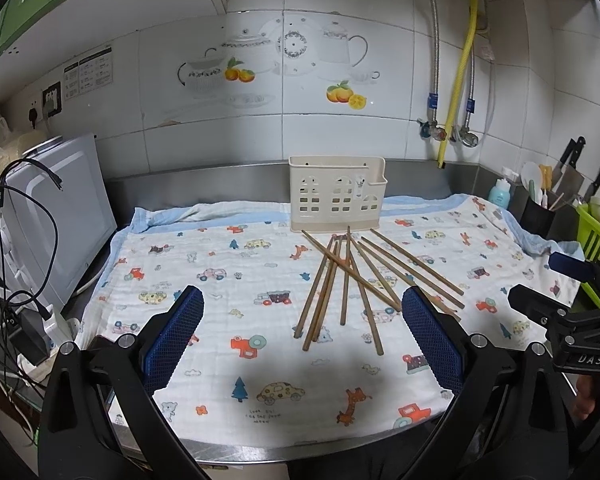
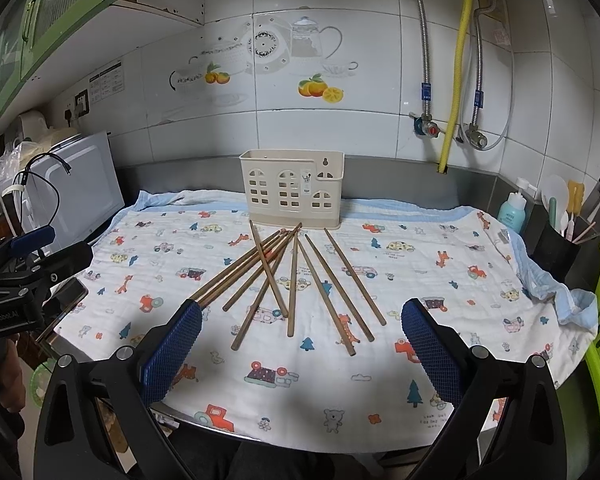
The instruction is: Organize utensils
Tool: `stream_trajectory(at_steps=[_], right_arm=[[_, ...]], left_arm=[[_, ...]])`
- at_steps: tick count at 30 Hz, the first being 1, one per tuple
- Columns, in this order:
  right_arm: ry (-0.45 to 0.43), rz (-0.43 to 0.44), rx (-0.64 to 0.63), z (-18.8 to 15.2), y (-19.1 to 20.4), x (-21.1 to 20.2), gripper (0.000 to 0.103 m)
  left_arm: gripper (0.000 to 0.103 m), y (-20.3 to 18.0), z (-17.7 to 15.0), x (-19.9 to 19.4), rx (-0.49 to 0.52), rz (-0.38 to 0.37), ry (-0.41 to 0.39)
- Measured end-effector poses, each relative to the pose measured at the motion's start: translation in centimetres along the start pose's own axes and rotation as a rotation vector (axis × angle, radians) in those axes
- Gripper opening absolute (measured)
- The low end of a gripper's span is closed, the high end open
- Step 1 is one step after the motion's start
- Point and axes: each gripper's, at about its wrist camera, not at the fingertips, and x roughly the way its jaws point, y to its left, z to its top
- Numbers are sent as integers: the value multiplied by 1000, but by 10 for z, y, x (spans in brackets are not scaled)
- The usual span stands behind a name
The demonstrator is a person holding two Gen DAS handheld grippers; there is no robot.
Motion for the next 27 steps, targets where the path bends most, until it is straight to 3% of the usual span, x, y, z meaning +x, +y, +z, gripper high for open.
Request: stream_trajectory(at_steps=[16,27], right_arm=[[-15,1,2,-2,-2,-1,97],[-3,11,7,-3,-6,9,97]], left_arm=[[98,2,1,-4,-6,-5,-17],[98,4,2,10,-15,-8,12]])
